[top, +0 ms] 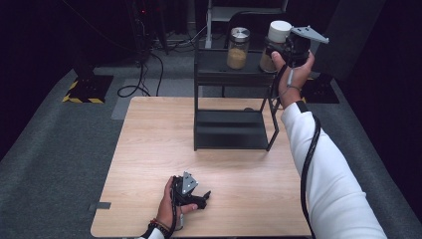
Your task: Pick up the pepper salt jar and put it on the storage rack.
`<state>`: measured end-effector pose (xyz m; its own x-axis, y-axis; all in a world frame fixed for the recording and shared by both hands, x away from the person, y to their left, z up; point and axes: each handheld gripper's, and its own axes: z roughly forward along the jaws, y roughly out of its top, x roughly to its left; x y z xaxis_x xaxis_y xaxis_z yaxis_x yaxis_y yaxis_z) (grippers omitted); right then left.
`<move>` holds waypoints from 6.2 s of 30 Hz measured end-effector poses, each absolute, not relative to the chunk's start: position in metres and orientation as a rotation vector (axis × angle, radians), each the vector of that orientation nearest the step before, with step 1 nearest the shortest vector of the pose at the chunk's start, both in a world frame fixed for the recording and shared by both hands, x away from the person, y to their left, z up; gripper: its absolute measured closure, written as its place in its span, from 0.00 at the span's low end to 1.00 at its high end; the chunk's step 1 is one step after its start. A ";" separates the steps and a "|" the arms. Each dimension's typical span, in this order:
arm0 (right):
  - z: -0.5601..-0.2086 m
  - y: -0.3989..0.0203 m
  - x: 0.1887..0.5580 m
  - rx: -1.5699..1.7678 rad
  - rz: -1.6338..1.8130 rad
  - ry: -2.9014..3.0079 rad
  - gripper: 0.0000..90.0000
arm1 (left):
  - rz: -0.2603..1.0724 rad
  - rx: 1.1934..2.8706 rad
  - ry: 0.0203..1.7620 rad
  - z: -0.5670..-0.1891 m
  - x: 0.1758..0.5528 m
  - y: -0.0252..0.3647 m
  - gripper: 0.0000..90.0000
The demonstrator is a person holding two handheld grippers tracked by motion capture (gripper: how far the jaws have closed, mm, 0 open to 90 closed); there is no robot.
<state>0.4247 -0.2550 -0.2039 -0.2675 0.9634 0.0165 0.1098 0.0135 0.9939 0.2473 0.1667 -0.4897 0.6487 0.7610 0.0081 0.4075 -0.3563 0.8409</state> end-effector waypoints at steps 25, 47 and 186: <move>-0.193 -0.282 0.408 1.029 1.365 1.547 0.02 | 0.507 1.987 0.912 -0.490 0.247 0.167 0.05; -0.206 -0.321 0.340 0.977 1.405 1.582 0.02 | 0.509 1.985 0.912 -0.490 0.247 0.167 0.05; -0.482 -0.378 0.229 1.229 1.083 2.077 0.00 | 0.510 1.986 0.911 -0.490 0.247 0.166 0.05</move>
<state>0.2291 -0.3777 -0.4819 -0.4734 0.8807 -0.0165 0.4910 0.2793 0.8252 0.2468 0.1664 -0.4901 0.6483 0.7613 0.0093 0.4055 -0.3556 0.8421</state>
